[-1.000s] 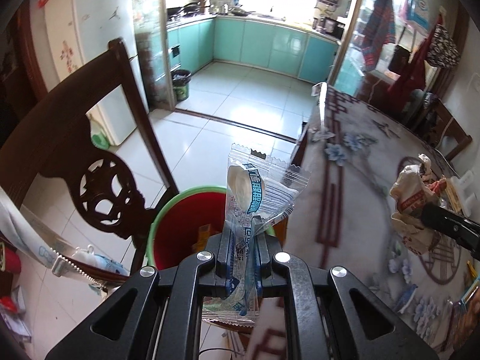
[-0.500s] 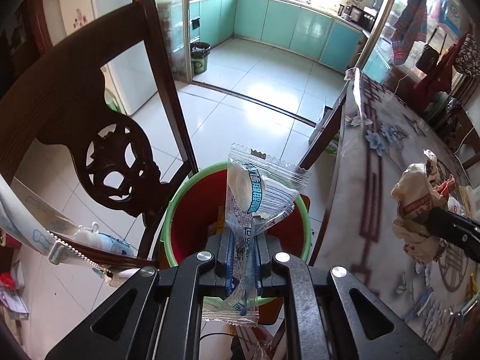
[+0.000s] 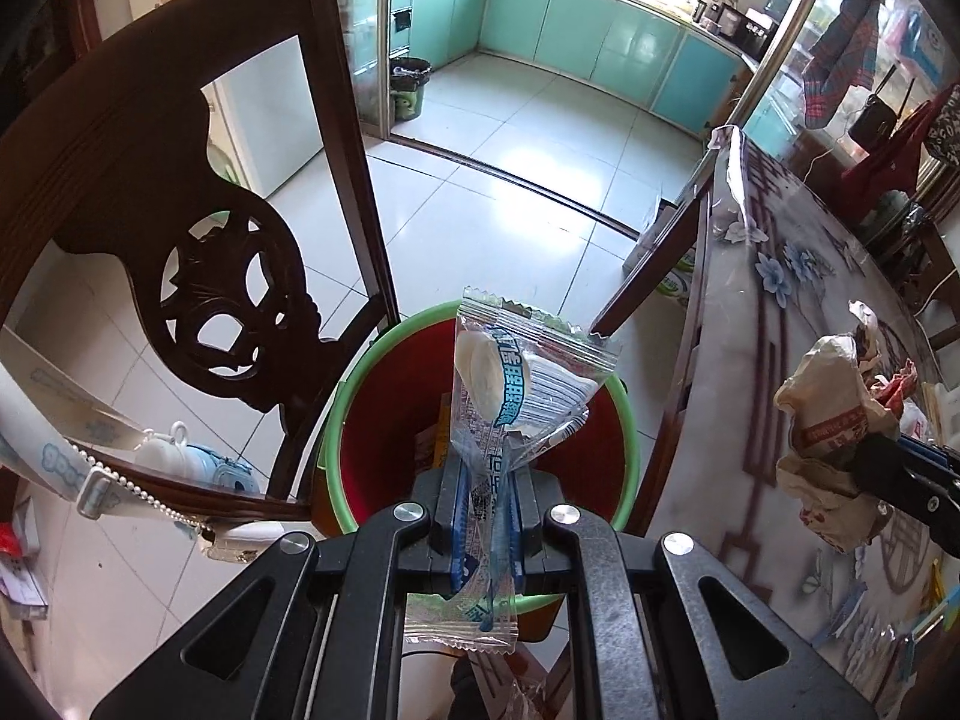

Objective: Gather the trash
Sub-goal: 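Carry the wrapped item and crumpled paper over the red bucket and release both, then grasp the clear water bottle with the left tool while the right tool grasps crumpled paper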

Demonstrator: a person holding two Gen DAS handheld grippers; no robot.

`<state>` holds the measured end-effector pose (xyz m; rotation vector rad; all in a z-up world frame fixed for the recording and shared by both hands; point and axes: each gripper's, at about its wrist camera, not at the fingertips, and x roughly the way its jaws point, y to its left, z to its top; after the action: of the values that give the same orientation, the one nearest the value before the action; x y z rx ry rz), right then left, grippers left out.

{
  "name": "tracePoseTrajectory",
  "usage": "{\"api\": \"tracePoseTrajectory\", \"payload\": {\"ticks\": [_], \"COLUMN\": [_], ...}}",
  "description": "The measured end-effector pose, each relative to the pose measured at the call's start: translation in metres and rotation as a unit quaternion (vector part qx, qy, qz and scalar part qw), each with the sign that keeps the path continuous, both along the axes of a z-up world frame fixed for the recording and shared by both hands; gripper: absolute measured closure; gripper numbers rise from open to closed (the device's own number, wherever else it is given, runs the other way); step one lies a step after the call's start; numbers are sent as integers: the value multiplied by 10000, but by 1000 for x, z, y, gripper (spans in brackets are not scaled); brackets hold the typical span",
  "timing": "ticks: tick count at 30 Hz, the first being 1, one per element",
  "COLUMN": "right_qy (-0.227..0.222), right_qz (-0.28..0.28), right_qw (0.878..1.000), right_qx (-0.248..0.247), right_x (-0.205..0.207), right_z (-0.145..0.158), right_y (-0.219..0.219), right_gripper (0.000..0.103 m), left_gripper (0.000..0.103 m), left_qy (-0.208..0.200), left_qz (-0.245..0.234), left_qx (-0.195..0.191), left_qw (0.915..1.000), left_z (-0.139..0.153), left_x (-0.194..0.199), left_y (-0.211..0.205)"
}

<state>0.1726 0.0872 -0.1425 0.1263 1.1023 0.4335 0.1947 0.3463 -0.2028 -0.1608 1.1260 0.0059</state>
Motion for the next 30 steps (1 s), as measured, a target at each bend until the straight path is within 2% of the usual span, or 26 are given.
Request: {"api": "tracePoseTrajectory", "payload": {"ticks": [1, 3, 5, 6, 11, 16, 20, 23, 28, 30], "right_qy": [2, -6, -143, -174, -234, -270, -341, -316, -199, -119], "right_qz": [-8, -84, -132, -113, -230, -442, -794, -1311, -2660, -3013], "right_qw": [10000, 10000, 9998, 9997, 9994, 9984, 9926, 9836, 9524, 9427], "right_qx": [-6, 19, 89, 87, 79, -247, -850, -1201, -1473, -1428], "right_x": [0, 0, -4, -6, -13, -27, -44, -53, -70, -73], "right_z": [0, 2, 7, 8, 14, 15, 19, 23, 27, 23], "right_y": [1, 1, -1, -2, -19, -58, -127, -190, -328, -367], "right_gripper": [67, 44, 35, 35, 35, 35, 33, 30, 27, 25], "left_gripper": [93, 79, 42, 38, 37, 37, 37, 37, 37, 37], "left_qy": [25, 136, 199, 165, 85, -62, -161, -161, -89, -52], "left_qz": [-8, -28, 36, 87, 198, -122, -475, -756, -1143, -1256], "left_qx": [-5, -4, 73, 96, -83, -225, -301, -383, -530, -587], "left_qw": [10000, 9999, 9998, 9998, 9997, 9997, 9983, 9963, 9920, 9903], "left_z": [-1, -4, -7, -6, 2, 17, 26, 30, 36, 38], "left_x": [2, 6, 6, 4, -6, -17, -24, -30, -41, -47], "left_y": [-1, -2, -3, -4, -8, -39, -77, -111, -177, -201]}}
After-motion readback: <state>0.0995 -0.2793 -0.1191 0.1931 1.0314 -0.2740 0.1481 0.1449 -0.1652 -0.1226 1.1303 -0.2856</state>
